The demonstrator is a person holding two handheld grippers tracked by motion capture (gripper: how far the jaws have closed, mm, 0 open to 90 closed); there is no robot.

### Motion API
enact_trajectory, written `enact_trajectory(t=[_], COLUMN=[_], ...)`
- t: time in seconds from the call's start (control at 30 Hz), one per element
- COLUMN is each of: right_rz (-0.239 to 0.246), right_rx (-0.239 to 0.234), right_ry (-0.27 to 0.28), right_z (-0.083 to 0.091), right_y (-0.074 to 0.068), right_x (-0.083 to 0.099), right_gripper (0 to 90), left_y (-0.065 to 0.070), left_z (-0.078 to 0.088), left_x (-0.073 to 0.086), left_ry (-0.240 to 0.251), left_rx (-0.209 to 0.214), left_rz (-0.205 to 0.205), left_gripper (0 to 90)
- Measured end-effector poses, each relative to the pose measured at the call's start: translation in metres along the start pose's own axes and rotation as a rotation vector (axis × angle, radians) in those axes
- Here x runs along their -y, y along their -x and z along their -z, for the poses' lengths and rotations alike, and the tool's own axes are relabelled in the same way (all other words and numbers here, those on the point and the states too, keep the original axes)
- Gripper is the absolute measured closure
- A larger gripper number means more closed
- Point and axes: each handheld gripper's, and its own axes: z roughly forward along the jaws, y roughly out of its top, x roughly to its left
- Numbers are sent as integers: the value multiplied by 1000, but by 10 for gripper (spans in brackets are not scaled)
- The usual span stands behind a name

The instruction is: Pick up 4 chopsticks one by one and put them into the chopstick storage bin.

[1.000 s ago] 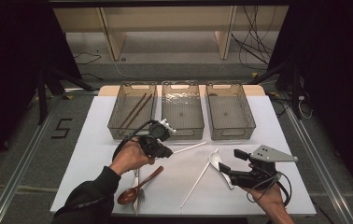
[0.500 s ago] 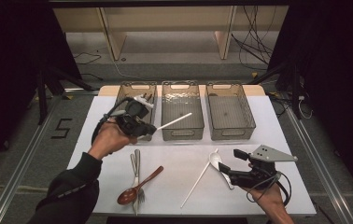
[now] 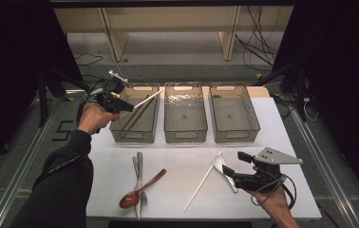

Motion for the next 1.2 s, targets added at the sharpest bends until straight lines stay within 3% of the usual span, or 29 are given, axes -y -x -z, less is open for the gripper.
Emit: enact_trajectory(t=[0.2, 0.53, 0.93, 1.07, 1.2], right_rz=[-2, -1, -1, -1, 1], right_rx=[-1, -6, -7, -8, -9], right_ry=[0, 1, 4, 2, 2], right_z=[1, 1, 1, 0, 1], right_y=[0, 0, 0, 1, 0], right_x=[0, 0, 0, 0, 0], right_gripper=[258, 258, 258, 258, 258], left_y=[-20, -40, -45, -44, -44], left_z=[-12, -40, -64, -69, -78], left_x=[-5, -5, -4, -3, -2], left_ry=[7, -19, -39, -21, -34], left_rx=[-14, -27, -33, -43, -61], left_rz=[71, 135, 145, 133, 123], left_gripper=[855, 855, 854, 852, 847])
